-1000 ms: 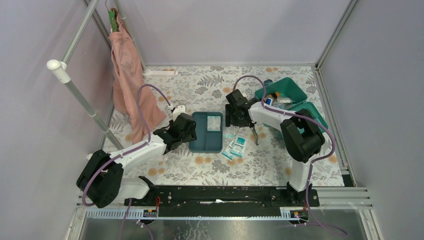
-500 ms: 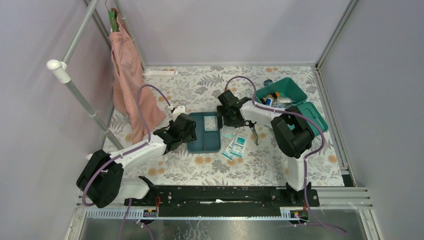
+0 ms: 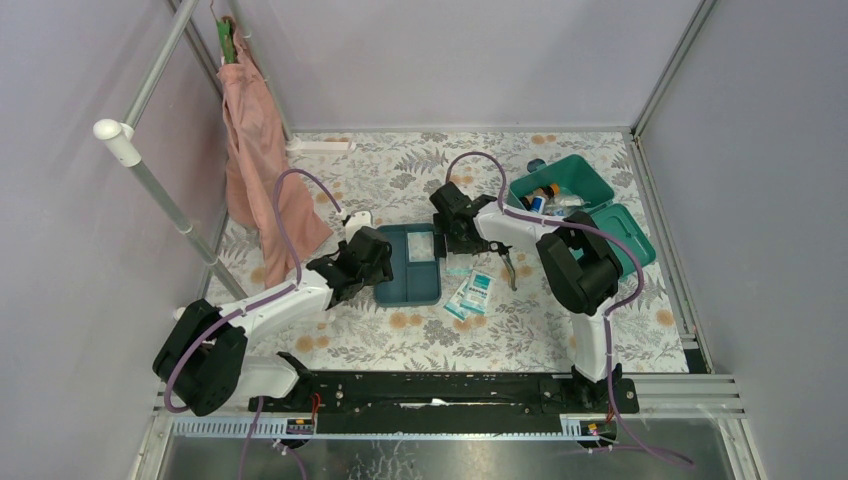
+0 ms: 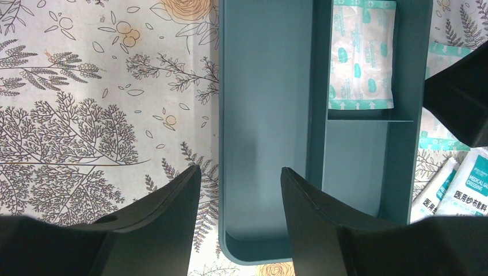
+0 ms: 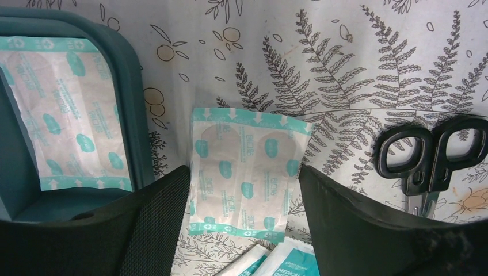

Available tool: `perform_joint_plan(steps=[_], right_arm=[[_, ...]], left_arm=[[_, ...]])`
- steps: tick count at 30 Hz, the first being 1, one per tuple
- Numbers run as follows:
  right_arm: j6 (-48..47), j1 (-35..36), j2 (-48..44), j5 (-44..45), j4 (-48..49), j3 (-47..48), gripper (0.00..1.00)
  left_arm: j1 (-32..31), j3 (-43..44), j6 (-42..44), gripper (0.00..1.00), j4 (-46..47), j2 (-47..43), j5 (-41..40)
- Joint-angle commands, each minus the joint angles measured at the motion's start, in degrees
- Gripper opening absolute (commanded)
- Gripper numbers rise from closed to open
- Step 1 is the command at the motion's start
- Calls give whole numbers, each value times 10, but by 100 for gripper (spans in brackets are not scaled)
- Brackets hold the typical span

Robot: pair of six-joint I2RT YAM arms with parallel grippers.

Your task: Organize the medicine kit

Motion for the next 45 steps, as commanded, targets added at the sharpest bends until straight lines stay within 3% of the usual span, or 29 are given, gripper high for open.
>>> perform_joint_plan(steps=[1,10,25,45], right_arm=[[-5,0,11,29,-28,-21,75],[1,0,-14,11,-8,-38,56],[-9,0,-82,-27,-4,-13,49],[-9,0,-74,-53,-13,42,44]], left_arm=[[4,-9,0,61,-3,2,-11],[4,-7,1,61,-4,3,-11],[4,-3,0,61,-5,4,-9],[4,-6,0,61,-6,1,-9]])
